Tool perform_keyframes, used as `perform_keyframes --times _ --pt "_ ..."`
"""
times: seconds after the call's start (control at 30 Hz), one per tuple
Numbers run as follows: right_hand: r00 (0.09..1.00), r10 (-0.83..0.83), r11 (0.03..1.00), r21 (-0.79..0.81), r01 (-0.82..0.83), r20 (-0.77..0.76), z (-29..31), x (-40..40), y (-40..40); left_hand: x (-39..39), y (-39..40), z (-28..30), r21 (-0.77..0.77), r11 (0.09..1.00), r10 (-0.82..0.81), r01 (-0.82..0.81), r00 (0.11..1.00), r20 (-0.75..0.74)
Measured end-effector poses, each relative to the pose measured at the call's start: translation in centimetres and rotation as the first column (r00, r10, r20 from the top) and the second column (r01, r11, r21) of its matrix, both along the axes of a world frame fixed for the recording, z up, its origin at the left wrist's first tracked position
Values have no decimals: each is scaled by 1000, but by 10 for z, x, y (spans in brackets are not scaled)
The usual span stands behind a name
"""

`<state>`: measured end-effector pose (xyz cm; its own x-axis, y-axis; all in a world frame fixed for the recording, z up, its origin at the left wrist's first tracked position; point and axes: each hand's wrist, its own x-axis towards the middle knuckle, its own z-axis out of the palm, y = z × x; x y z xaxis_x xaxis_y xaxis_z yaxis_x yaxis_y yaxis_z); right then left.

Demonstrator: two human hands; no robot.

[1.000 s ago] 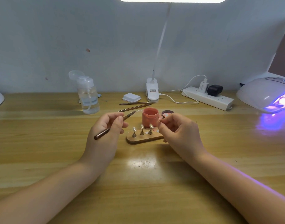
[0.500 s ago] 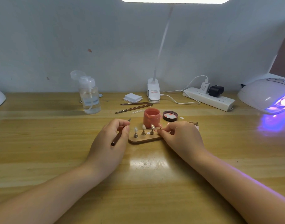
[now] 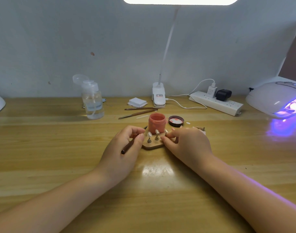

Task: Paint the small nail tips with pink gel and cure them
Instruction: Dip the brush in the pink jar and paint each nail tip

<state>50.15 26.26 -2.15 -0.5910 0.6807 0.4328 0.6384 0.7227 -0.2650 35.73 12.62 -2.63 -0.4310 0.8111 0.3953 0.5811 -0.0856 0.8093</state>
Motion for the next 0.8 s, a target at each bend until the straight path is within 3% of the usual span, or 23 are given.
perform_keyframes --times 0.2,0.47,0.8 --pt "1000 -9 999 -39 10 23 0 -2 5 -2 4 -2 49 998 34 -37 998 52" --pt "997 72 997 35 -71 -36 0 0 0 -3 13 33 193 974 99 -119 989 111" --pt "933 229 971 126 -201 -277 -2 -1 -6 -20 83 96 -227 964 145 -141 989 2"
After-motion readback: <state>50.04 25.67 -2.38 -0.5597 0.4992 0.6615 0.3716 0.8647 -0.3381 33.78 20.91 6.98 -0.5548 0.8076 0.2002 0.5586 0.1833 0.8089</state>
